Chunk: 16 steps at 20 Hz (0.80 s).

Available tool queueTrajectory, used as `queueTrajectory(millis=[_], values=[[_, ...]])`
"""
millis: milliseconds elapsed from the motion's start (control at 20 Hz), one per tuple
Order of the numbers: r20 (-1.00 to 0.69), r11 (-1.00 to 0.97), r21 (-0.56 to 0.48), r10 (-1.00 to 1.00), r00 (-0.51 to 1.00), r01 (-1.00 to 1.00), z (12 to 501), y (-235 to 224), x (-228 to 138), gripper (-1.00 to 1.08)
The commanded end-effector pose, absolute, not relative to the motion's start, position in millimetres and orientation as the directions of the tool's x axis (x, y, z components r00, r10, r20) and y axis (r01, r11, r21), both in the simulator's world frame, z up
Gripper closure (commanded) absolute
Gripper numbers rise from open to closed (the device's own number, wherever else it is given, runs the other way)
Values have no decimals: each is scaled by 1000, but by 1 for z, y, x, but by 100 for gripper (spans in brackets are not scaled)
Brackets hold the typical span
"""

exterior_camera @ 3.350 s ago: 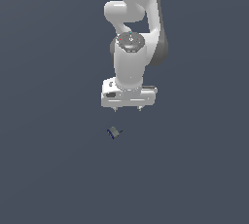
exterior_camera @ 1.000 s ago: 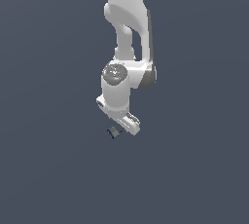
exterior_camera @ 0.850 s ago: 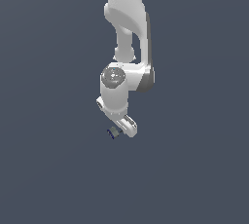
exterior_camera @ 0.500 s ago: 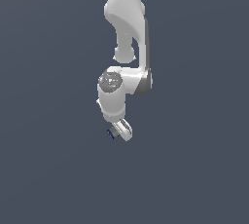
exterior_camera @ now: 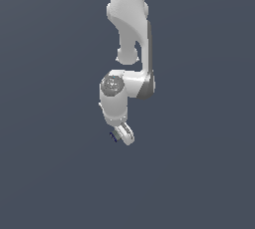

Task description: Pick up the object and move it to a goal position.

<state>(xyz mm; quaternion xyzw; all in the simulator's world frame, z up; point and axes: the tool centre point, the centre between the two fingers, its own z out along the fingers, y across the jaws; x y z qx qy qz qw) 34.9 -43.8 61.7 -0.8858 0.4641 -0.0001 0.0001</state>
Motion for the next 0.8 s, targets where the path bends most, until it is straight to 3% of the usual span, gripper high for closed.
queueTrajectory(millis=[0,650,700,750], values=[[0,-569,0,-822,569,-822,57,-44,35,-92],[0,-565,0,-825,565,-825,13,-44,35,-92],[0,-565,0,-825,565,-825,13,-44,35,108],[0,-565,0,-825,565,-825,13,-44,35,108]])
